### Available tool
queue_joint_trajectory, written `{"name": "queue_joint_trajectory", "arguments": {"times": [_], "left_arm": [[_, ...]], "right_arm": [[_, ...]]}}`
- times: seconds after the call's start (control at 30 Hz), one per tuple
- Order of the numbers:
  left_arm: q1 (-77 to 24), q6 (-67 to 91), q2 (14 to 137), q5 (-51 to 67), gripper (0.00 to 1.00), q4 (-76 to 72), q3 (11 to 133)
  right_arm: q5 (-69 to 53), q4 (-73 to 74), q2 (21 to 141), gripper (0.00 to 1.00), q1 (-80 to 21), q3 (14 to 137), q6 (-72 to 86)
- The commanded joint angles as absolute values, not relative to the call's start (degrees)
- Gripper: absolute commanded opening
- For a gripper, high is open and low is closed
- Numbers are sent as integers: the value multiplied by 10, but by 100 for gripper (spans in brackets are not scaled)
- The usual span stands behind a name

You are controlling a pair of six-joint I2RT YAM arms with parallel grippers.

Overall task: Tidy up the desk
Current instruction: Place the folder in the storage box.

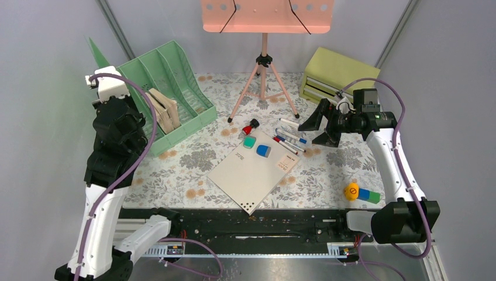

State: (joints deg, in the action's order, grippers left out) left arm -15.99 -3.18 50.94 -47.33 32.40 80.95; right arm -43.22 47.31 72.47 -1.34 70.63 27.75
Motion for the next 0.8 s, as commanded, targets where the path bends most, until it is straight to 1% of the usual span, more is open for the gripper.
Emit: {"name": "queue_joint_trajectory", "arguments": {"times": [0.0,0.17,0.33,0.77], "left_arm": [[-145,-46,522,-451,0,268,826],[-125,-38,539,-410,0,275,842],[-109,-28,546,-360,0,269,832],[-67,-21,547,-341,0,190,762]], "right_arm": [[-446,469,714,99,-11,705,276],[-455,468,715,99,-11,701,281],[-448,469,712,100,-11,694,278],[-445,469,718,100,-11,692,274]]}}
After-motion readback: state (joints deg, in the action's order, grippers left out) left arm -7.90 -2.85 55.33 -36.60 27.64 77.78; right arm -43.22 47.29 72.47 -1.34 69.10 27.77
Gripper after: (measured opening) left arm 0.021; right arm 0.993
